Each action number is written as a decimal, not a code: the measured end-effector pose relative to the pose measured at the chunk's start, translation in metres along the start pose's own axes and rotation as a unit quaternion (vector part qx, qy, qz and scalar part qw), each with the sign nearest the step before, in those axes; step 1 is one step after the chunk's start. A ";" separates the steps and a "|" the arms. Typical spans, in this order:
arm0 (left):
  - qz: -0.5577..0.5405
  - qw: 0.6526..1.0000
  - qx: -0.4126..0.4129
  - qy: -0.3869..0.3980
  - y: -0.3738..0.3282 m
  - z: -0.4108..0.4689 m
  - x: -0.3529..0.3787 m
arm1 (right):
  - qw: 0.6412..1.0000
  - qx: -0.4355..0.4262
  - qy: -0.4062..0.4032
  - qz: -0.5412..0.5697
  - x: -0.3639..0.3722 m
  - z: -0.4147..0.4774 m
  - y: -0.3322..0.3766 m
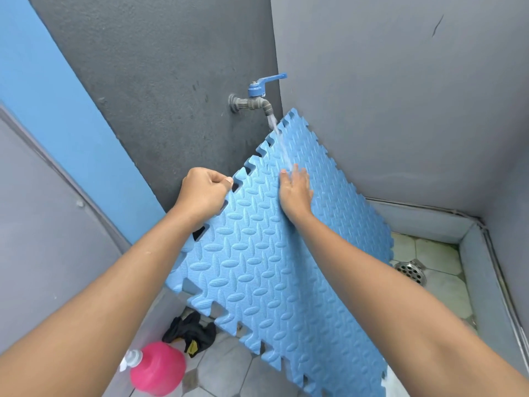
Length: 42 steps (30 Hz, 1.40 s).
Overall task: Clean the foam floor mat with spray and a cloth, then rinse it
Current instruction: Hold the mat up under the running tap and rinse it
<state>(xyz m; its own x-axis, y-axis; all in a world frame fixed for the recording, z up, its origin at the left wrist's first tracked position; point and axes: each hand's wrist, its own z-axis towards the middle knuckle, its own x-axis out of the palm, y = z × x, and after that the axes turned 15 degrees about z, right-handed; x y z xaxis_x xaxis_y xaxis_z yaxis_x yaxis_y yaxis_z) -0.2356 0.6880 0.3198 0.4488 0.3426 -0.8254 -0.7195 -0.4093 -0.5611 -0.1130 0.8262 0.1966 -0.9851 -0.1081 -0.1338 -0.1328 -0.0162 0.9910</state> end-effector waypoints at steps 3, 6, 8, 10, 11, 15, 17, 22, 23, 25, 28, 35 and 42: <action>-0.016 1.000 -0.021 0.007 0.002 0.004 0.002 | 0.994 -0.097 0.052 0.000 0.034 -0.066 0.031; -0.020 0.999 -0.024 0.011 0.005 0.007 0.003 | 0.973 -0.207 0.099 -0.028 0.054 -0.167 0.031; -0.023 0.999 -0.026 0.017 0.006 0.005 0.002 | 0.949 -0.280 0.132 -0.052 0.050 -0.217 0.005; -0.015 1.000 -0.017 0.017 0.008 0.001 0.003 | 0.953 -0.270 0.124 -0.058 0.034 -0.225 -0.044; -0.005 1.000 -0.010 0.011 0.008 -0.002 0.003 | 0.967 -0.227 0.098 -0.057 0.022 -0.218 -0.074; 0.033 0.999 0.005 -0.013 0.006 -0.011 0.003 | 0.998 0.031 -0.029 -0.039 -0.032 -0.164 -0.163; 0.037 0.999 0.007 -0.017 0.001 -0.012 0.001 | 0.991 0.109 -0.058 -0.043 -0.040 -0.142 -0.158; 0.038 0.999 0.017 -0.023 -0.008 -0.009 -0.002 | 0.996 -0.081 0.040 -0.021 0.015 -0.156 -0.040; 0.041 0.999 0.016 -0.025 -0.007 -0.008 -0.001 | 0.987 -0.139 0.071 -0.025 0.027 -0.171 -0.015; 0.040 0.999 0.013 -0.024 -0.004 -0.007 -0.001 | 0.963 -0.235 0.120 -0.044 0.045 -0.199 0.010; 0.030 0.999 0.010 -0.021 0.003 -0.010 0.001 | 0.952 -0.275 0.128 -0.041 0.038 -0.207 -0.014; 0.072 0.996 0.042 -0.037 -0.001 -0.016 0.011 | 0.991 0.102 -0.068 -0.059 -0.072 -0.173 -0.199; 0.117 0.990 0.070 -0.039 -0.017 -0.003 0.009 | 0.999 0.017 -0.017 -0.027 -0.015 -0.160 -0.108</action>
<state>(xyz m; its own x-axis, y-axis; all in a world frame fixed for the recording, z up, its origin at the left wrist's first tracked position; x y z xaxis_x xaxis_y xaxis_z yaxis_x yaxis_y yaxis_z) -0.2175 0.6955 0.3217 0.2226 0.3185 -0.9214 -0.8678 -0.3659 -0.3361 -0.0659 0.6704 0.0911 -0.9795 -0.0743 -0.1871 -0.1885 0.0129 0.9820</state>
